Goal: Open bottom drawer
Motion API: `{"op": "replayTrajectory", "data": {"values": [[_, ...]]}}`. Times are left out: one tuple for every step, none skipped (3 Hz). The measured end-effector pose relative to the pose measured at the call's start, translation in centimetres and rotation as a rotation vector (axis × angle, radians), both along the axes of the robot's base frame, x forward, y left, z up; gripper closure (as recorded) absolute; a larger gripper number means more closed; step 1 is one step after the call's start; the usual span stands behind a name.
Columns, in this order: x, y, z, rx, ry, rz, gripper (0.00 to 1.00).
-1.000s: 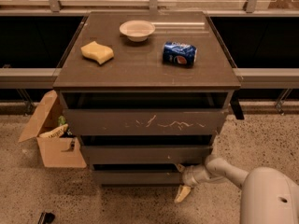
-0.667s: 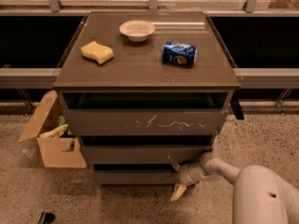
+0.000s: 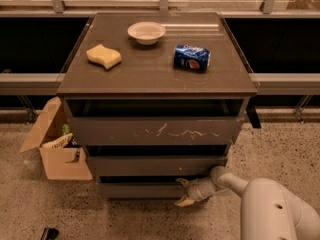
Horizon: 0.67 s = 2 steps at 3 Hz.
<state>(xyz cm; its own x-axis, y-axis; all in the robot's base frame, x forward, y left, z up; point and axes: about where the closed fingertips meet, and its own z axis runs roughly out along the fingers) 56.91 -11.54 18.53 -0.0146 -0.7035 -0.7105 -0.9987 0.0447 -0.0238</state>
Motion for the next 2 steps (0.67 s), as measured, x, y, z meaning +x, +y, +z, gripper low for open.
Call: {"op": "replayTrajectory", "data": {"values": [[0.13,-0.01,0.60,0.000,0.000,0.000,0.73],[0.29,0.02,1.25,0.005,-0.003,0.005,1.00]]}}
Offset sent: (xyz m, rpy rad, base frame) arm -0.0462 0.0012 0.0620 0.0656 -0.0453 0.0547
